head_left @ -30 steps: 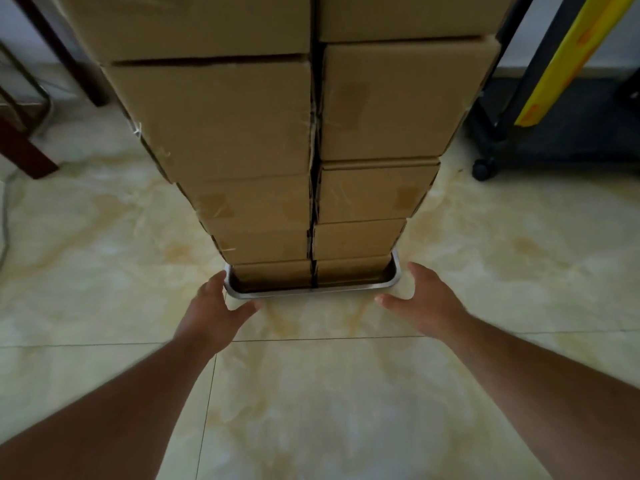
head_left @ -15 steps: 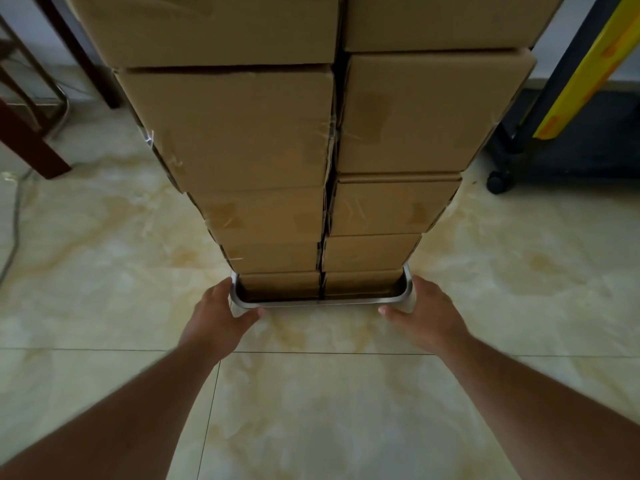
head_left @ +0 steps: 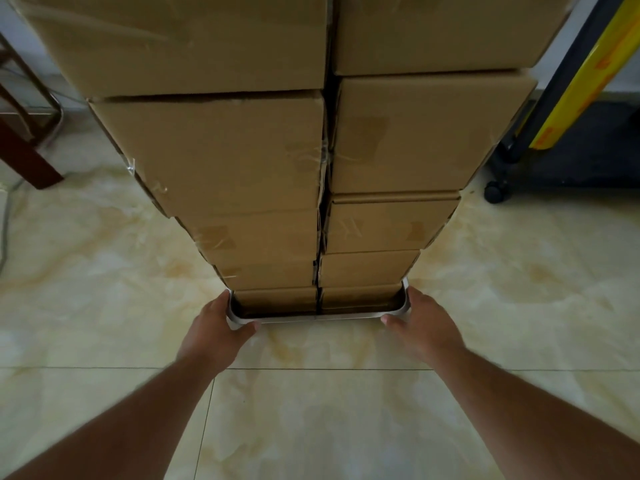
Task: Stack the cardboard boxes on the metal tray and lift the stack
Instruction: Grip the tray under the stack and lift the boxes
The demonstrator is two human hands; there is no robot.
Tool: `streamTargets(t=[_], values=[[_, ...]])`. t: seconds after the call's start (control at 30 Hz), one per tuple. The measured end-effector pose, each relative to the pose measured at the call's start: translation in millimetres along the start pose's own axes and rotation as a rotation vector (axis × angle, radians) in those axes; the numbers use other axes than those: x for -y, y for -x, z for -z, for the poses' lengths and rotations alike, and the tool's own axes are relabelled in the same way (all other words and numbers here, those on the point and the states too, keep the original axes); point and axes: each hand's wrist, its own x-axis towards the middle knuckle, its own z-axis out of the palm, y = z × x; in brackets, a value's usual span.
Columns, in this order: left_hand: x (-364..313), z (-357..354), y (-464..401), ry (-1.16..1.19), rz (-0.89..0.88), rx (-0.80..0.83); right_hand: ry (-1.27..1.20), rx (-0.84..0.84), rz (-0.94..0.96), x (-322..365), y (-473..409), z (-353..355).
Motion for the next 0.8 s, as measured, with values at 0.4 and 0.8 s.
streamTargets(t=[0.4,0.8], values=[[4,-2,-10,-0.013,-0.034,-0.011,0.006,-0.026,0.013,-3,-5,-5],[6,-1,-22,-0.029,-0.04,0.004,-0.021,-0.053,0.037,-3,-9,-5]])
